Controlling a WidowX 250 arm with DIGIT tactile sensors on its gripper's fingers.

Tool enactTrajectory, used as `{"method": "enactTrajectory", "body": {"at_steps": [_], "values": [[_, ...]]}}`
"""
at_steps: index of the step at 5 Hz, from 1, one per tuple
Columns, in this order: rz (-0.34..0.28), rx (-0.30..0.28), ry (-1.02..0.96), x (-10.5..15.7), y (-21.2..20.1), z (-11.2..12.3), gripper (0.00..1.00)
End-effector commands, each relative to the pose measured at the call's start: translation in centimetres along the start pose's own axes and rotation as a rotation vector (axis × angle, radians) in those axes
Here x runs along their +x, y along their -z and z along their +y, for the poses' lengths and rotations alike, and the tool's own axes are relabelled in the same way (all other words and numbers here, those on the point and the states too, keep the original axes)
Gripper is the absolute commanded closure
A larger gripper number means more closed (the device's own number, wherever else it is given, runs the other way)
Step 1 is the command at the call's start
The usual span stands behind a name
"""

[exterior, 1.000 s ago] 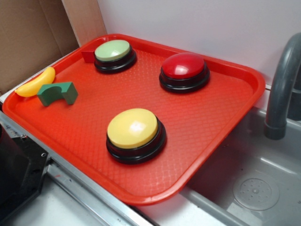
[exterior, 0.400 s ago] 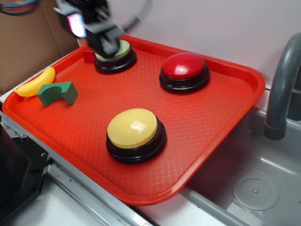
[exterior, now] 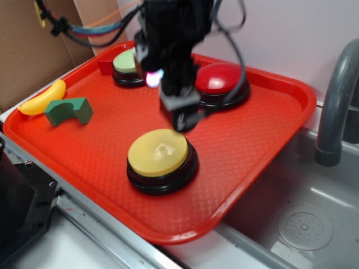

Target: Push the yellow button.

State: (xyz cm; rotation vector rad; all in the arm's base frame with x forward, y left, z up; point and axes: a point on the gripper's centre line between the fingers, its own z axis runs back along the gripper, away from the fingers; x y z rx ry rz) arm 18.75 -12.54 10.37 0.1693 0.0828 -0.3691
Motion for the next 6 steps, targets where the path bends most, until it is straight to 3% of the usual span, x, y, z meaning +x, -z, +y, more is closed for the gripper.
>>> {"method": "enactTrajectory", "body": {"at_steps": [1,3,4,6], "values": [[-0.05,0.0,0.097,-2.0,4.8,1.5,0.0],[-0.053,-0.024,0.171,1.0,5.7,1.9,0.0],[-0.05,-0.048,0.175,1.0,5.7,1.7,0.0],[-0.073,-0.026,0.231,0.3,-0.7,3.8,0.0]]}}
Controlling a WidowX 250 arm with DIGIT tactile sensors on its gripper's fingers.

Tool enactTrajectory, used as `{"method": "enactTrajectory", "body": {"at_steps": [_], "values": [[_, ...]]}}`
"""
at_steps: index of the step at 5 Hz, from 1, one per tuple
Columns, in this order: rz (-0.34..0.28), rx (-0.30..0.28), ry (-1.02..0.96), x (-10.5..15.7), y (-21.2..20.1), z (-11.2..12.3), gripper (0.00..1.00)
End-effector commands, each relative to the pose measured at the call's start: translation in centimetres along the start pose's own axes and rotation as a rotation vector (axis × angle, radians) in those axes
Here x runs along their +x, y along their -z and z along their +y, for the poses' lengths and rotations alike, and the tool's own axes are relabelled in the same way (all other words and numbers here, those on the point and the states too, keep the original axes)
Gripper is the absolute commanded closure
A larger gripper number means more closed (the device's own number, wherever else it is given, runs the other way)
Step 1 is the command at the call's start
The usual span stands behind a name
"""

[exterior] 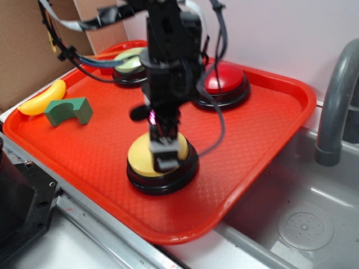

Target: Push the yellow button.

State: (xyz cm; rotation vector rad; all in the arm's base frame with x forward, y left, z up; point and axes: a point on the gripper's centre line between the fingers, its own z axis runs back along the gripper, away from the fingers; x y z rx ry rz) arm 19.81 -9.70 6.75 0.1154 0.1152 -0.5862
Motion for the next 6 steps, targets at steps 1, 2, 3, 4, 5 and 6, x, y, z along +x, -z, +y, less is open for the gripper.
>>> {"method": "enactTrajectory", "body": {"at_steps": [1,2,3,4,5,6], "values": [[-0.06,0.02,0.004,-1.1,-6.6,1.4,0.0],[-0.071,-0.008,0.013,-1.3,-7.1,1.1,0.0],[-0.077,-0.055,0.03,-1.4,-8.2,0.8,0.0],[-0.097,-0.056,0.021,-2.0,-9.6,1.0,0.0],[-0.097,-0.055,0.018,-2.4,-10.2,0.9,0.0],[-0.071,-0.049,0.014,-2.9,-10.6,1.0,0.0]]}}
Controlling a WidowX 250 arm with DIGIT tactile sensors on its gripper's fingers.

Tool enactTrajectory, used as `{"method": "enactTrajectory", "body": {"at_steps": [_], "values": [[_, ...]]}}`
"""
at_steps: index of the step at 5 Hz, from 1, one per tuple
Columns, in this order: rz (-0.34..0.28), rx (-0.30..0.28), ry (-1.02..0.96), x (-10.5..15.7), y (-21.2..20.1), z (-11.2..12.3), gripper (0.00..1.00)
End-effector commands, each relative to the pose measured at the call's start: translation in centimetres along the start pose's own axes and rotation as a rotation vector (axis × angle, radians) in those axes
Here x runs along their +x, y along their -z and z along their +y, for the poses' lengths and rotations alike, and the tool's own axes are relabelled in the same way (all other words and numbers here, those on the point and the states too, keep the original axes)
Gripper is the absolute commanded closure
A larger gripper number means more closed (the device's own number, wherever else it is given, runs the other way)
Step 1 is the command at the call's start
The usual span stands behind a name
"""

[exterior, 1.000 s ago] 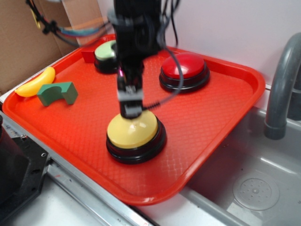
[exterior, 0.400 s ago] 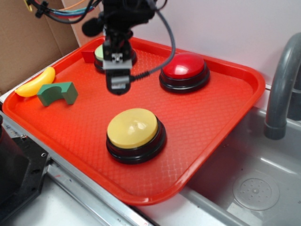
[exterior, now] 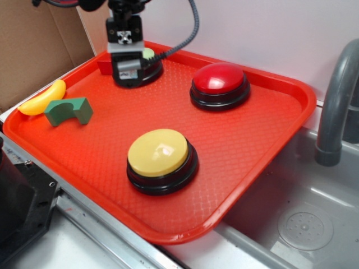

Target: Push the yellow button.

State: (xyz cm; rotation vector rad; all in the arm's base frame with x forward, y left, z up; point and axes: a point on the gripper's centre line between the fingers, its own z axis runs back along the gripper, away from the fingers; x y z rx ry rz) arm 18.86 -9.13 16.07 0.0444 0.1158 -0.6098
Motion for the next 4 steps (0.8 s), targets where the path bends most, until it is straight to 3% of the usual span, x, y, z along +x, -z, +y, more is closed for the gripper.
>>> {"method": "enactTrajectory", "body": {"at_steps": [1,4], "values": [[-0.044,0.016,-0.023,-1.0,-1.5,0.0,0.0],[-0.059,0.031,-0.072,-2.8,-3.1,-0.8,0.0]]}}
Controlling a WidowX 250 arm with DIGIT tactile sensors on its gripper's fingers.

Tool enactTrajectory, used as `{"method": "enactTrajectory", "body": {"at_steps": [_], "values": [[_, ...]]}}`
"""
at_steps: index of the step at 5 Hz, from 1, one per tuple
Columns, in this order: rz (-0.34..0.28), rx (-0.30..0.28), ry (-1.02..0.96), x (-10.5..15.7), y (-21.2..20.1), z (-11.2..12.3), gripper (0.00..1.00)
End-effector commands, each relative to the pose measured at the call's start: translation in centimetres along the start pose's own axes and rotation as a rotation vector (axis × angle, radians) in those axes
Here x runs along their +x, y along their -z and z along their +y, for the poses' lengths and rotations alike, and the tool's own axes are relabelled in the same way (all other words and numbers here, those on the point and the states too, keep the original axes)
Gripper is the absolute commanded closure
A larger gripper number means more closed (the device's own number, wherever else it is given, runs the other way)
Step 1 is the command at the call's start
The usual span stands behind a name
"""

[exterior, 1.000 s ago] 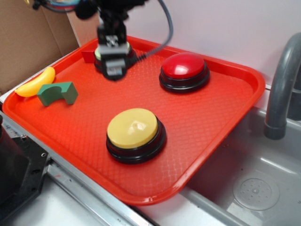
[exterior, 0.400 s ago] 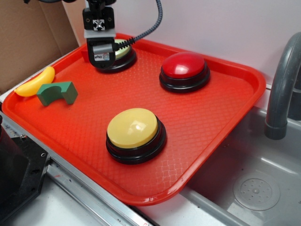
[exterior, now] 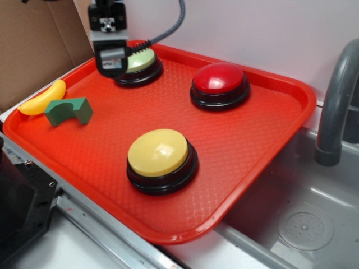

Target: Push the yellow button.

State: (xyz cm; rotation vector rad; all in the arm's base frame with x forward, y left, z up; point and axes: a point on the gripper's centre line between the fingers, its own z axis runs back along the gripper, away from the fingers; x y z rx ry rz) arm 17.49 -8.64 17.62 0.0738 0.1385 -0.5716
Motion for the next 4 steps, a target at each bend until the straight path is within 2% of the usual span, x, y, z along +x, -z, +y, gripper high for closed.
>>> {"method": "enactTrajectory", "body": {"at_steps": [1,3,4], "values": [[-0.105,0.016,-0.038,-1.9,-2.3,-0.8,0.0],[-0.122,0.031,-0.058,-3.0,-3.5,-1.6,0.0],[-0.11,-0.004,-0.028,-2.8,-3.2,-1.5,0.0]]}}
